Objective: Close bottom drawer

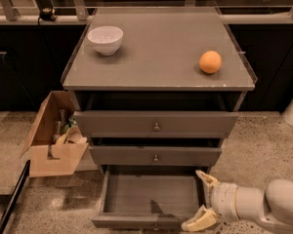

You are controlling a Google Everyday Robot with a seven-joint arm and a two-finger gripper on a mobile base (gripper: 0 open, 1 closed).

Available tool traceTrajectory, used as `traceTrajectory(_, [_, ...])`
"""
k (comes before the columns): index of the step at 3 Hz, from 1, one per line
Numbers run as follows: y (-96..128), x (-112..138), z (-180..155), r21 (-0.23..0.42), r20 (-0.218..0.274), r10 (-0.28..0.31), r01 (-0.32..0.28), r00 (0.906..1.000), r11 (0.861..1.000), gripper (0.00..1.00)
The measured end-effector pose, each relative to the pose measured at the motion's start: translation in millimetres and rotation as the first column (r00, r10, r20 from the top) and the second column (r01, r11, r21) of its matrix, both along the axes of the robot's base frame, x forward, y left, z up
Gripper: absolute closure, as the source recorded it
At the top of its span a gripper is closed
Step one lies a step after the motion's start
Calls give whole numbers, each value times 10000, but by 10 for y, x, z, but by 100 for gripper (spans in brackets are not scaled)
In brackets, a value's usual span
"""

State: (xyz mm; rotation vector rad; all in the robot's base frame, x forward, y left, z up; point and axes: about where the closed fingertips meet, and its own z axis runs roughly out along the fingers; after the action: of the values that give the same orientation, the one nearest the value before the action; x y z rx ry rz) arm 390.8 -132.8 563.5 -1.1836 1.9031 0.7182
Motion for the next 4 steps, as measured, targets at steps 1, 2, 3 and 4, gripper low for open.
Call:
traceTrajectory(1, [-114, 145, -71, -422, 289, -646, 658, 9975, 9969, 26])
traceTrajectory(2, [-114, 145, -71, -422, 289, -646, 658, 9975, 9969, 49])
traceTrajectory(3, [-114, 145, -71, -422, 289, -645, 657, 9975, 9969, 80])
traceTrajectory(4, [-114, 145, -71, -422, 289, -645, 657, 9975, 9969, 100])
